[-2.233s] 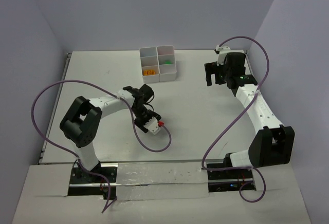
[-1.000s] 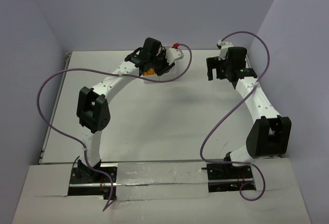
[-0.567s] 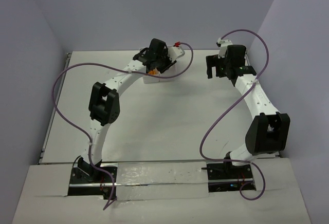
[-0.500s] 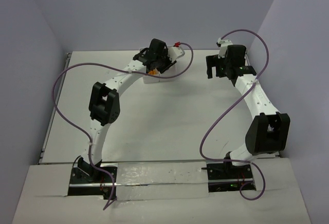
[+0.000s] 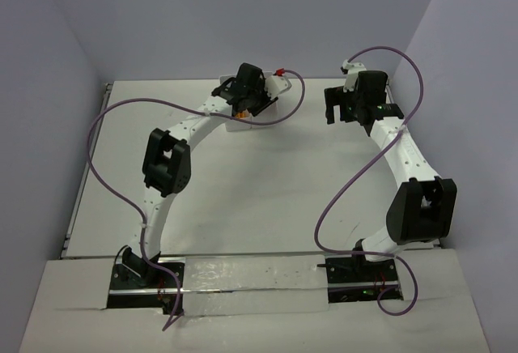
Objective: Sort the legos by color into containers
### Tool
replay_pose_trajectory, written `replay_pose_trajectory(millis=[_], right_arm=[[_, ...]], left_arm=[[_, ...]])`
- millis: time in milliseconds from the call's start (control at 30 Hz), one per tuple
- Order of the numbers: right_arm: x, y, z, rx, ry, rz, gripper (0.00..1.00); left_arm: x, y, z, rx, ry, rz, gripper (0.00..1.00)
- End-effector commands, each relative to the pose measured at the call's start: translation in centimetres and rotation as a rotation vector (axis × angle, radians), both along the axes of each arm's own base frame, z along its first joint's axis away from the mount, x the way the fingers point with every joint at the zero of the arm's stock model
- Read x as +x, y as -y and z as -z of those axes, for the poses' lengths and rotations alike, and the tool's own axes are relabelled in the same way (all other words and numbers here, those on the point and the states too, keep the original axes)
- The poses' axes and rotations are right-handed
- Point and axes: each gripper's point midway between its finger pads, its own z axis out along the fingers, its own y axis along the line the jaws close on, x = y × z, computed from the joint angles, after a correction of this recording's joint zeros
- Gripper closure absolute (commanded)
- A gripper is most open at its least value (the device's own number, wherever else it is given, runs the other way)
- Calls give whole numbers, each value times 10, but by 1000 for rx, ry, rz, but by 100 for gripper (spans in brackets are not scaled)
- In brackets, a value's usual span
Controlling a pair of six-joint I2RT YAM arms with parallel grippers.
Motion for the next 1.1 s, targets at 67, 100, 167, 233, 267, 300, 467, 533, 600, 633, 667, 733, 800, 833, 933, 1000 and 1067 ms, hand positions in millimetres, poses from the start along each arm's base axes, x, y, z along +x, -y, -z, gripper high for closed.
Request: replay_pose_trajectory(millis=[67, 100, 167, 233, 267, 300, 467, 533, 600, 633, 667, 733, 800, 833, 933, 1000, 1067], right_arm=[[10, 0, -18, 13, 42, 4, 0], [11, 1, -19, 14, 43, 5, 0], [11, 0, -18, 16, 42, 3, 0], [11, 0, -18, 17, 40, 3, 0], [12, 0, -19, 16, 43, 4, 0], [12, 1, -18, 15, 40, 6, 0], [12, 0, -18, 18, 39, 2, 0], [13, -1, -18, 20, 37, -1, 0], [12, -2, -18, 23, 36, -5, 0], [12, -2, -18, 24, 36, -5, 0], [12, -2, -18, 25, 35, -5, 0], [14, -2, -19, 25, 39, -5, 0], [14, -3, -20, 27, 39, -9, 0], [14, -3, -20, 27, 39, -10, 0], [14, -5, -24, 33, 52, -15, 0], [14, -6, -27, 41, 59, -21, 0], [13, -12, -32, 63, 69, -35, 0]], left_arm=[[17, 7, -19, -33, 81, -11, 88], [17, 8, -19, -34, 82, -12, 87], [18, 8, -15, -26, 81, -9, 86], [18, 8, -14, -23, 79, -7, 85], [18, 7, -13, -21, 81, -8, 85], [19, 7, -11, -19, 81, -8, 81], [21, 7, -11, -19, 89, -16, 62], [21, 8, -12, -21, 91, -15, 53], [21, 9, -15, -23, 96, -16, 47], [21, 9, -16, -24, 95, -14, 45], [21, 9, -17, -25, 97, -15, 43], [22, 8, -20, -24, 103, -19, 36], [22, 8, -28, -35, 111, -22, 30], [22, 9, -30, -40, 113, -24, 29], [15, 15, -80, -146, 141, -18, 22], [5, 18, -121, -236, 154, -17, 16], [-9, 13, -173, -337, 179, -29, 1]])
